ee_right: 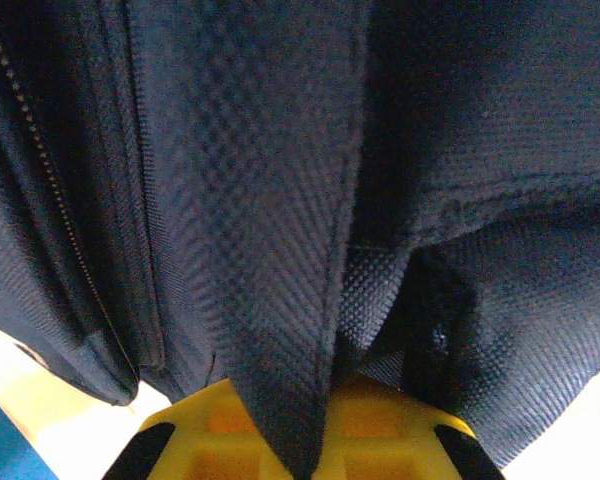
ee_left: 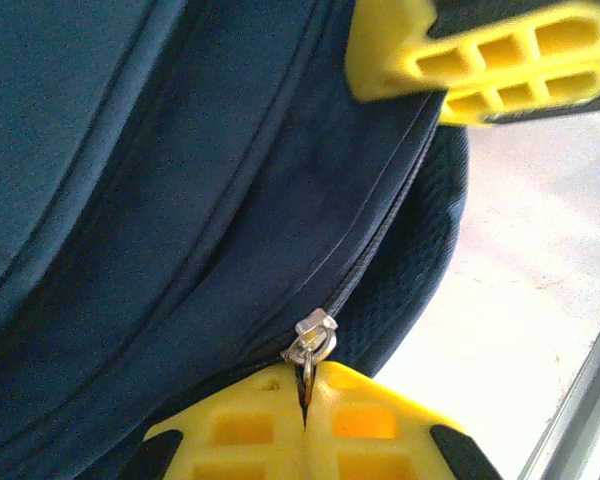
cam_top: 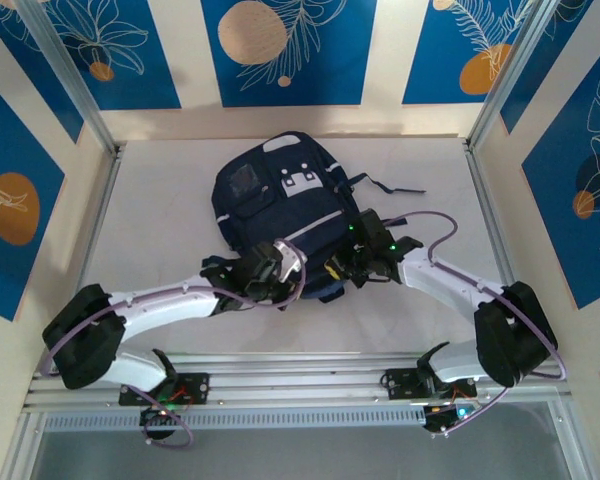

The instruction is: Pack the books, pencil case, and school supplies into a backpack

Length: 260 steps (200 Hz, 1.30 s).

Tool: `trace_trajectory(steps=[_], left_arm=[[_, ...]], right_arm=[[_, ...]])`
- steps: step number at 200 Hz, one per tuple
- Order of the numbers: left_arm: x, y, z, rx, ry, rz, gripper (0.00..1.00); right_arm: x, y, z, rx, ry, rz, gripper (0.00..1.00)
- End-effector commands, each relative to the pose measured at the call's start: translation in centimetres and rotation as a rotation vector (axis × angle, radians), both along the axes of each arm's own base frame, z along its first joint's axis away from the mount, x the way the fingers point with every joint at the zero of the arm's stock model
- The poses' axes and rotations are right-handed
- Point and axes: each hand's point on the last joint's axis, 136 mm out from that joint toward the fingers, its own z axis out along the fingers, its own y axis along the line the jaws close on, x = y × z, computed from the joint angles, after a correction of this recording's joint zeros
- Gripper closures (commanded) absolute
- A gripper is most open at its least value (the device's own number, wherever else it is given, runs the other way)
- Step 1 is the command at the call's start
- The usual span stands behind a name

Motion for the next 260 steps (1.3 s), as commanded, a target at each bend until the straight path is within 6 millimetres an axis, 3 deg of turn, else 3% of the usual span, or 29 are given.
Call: trace_trajectory(steps=[1,116,150,159,179,191,221,260], left_arm=[[-0.2,2.7,-1.8,0.073,0.028,0.066,1.0],[0.9,7.4,-5.2,0.097,0.088,0.207,1.0],[0.9,7.4,-5.1,0.077,0.096,0.199,1.0],[0.9,7.0,-4.9,0.067,0.099,0.187,1.0],[1.0,6.3,-4.3,0.042,0.103,0.167,1.0],[1.1,6.0,-3.8,0.033,0.101,0.159,1.0],[1.2,5.6,-2.8,0.012,0.09,0.145,1.0],[1.0,5.4,-2.5,0.003,0.088,0.137,1.0]], right_arm=[[1.2,-3.1,0.3,-0.077,-0.049,-0.111,1.0],[2.8,-7.7,1.0,-0.088,-0.078,-0.19,1.0],[3.3,-8.3,1.2,-0.067,-0.085,-0.183,1.0],[3.4,-8.0,1.5,-0.06,-0.1,-0.157,0.92],[3.1,-6.9,2.5,-0.05,-0.115,-0.099,0.57],[2.7,-6.0,3.3,-0.042,-0.128,-0.061,0.46],[0.2,-3.1,4.4,-0.03,-0.128,0.016,0.4],[-2.1,1.0,3.1,0.035,-0.039,0.045,0.37]])
